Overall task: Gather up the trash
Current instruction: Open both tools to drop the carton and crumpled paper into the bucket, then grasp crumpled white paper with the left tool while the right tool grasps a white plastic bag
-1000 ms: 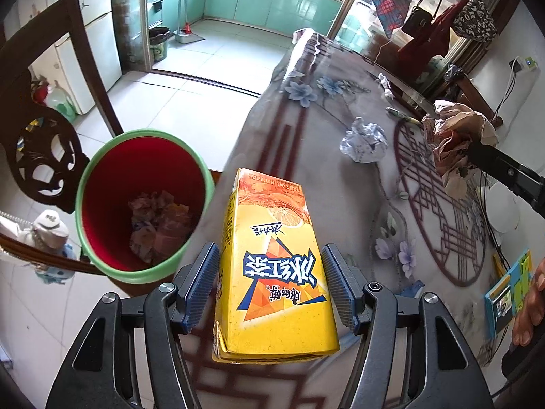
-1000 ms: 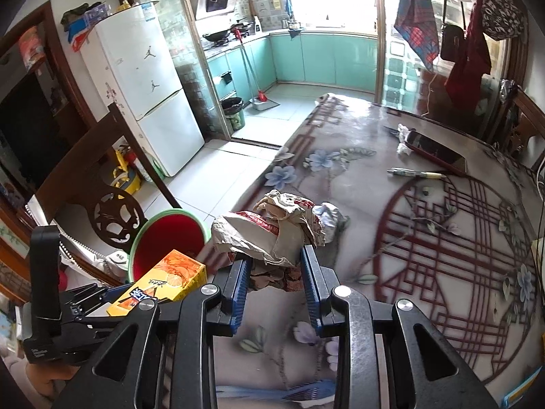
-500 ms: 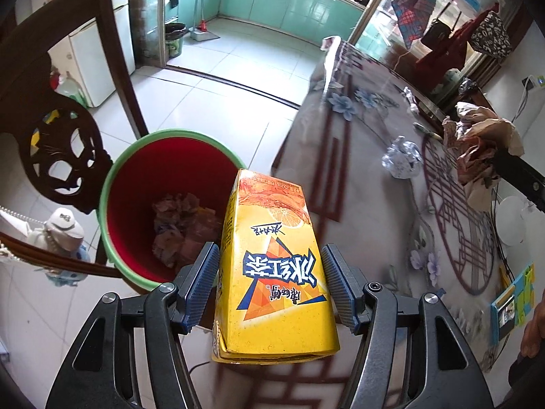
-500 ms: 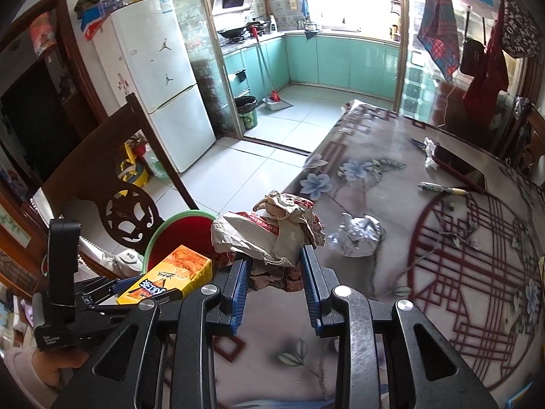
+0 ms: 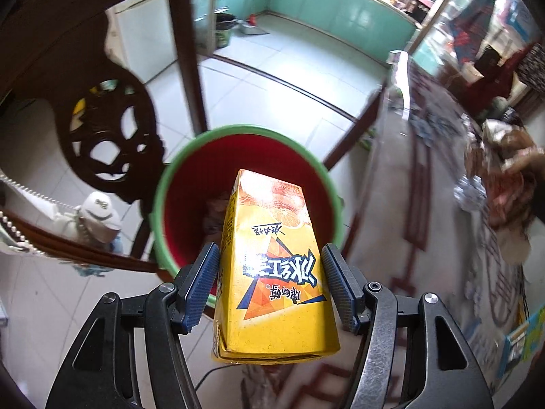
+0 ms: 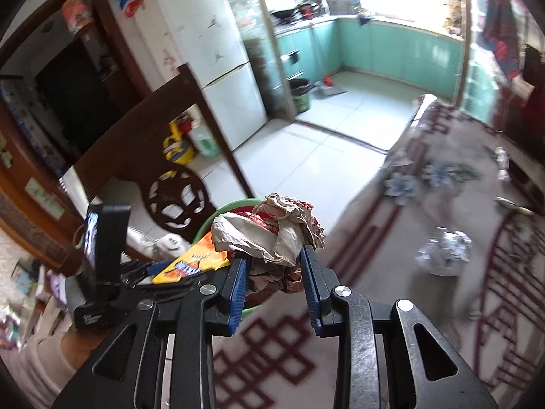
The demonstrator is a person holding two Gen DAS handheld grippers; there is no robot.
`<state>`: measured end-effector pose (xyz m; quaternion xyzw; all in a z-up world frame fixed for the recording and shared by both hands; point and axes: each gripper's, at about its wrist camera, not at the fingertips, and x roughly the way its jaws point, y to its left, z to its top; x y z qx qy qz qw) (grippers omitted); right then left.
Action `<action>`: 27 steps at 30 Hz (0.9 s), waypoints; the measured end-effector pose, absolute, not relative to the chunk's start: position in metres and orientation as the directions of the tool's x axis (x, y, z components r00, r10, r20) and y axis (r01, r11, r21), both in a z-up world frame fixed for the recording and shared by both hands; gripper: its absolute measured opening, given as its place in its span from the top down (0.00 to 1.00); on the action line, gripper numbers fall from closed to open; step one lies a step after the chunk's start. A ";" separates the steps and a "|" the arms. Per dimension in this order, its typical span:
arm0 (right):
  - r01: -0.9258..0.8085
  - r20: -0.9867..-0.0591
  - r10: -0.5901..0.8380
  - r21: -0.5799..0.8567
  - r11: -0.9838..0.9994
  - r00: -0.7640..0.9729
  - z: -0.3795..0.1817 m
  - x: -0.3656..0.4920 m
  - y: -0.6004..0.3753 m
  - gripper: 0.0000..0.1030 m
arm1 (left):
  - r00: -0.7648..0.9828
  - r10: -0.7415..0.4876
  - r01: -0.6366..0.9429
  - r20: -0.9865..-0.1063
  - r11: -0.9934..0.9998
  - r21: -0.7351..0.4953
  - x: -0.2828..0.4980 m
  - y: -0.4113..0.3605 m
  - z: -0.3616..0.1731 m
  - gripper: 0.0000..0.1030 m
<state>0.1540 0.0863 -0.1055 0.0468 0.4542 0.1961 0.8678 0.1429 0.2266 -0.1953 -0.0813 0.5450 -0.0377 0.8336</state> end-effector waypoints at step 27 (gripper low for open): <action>-0.103 -0.800 0.163 0.126 0.987 0.577 -0.115 0.162 -0.049 0.58 | 0.429 -0.272 0.294 -0.861 0.944 -0.152 0.170 0.086 -0.169 0.17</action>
